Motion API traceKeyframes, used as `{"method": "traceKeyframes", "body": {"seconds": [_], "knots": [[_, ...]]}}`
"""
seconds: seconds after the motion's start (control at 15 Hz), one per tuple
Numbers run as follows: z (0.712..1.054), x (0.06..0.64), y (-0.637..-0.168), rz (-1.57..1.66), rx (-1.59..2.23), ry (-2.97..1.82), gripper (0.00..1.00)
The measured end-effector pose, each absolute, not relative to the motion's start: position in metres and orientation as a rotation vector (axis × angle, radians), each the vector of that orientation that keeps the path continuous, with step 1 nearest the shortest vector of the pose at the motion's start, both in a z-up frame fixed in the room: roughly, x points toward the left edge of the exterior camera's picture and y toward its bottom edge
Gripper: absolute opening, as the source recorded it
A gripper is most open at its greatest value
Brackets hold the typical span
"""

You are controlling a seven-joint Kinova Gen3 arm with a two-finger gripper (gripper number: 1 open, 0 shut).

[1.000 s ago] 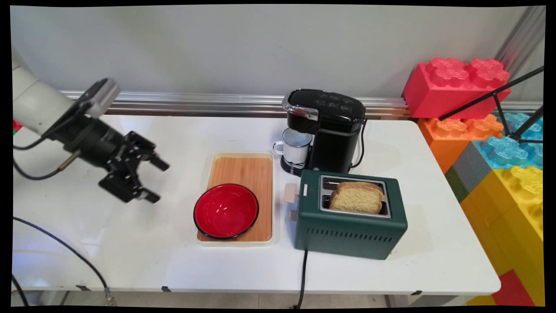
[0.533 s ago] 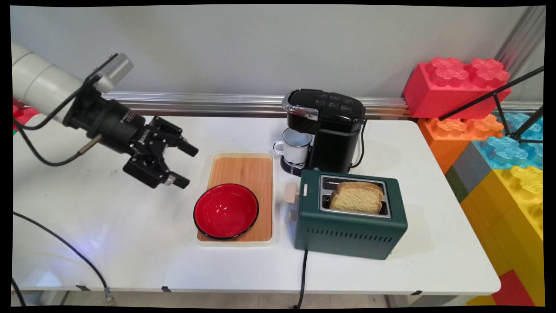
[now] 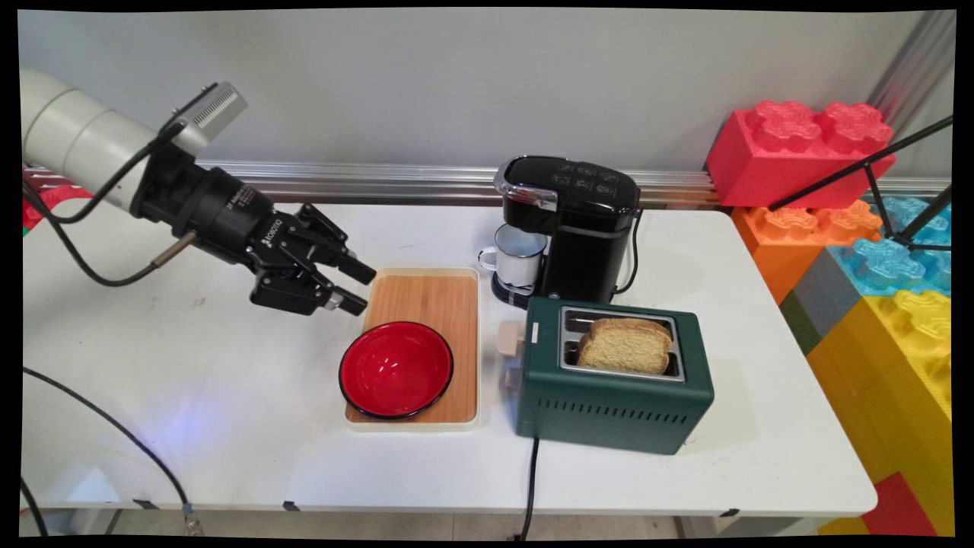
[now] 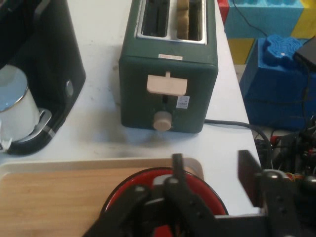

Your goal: Press the toaster switch

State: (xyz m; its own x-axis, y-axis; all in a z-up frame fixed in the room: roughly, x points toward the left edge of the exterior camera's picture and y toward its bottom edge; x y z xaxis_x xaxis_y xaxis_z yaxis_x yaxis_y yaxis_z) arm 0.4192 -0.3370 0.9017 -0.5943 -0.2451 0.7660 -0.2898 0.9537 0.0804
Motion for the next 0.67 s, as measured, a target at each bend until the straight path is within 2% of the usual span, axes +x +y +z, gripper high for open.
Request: {"method": "traceKeyframes", "body": {"seconds": [0.67], "knots": [[0.885, 0.392, -0.353, 0.073, 0.339, -2.204, 0.0]]}}
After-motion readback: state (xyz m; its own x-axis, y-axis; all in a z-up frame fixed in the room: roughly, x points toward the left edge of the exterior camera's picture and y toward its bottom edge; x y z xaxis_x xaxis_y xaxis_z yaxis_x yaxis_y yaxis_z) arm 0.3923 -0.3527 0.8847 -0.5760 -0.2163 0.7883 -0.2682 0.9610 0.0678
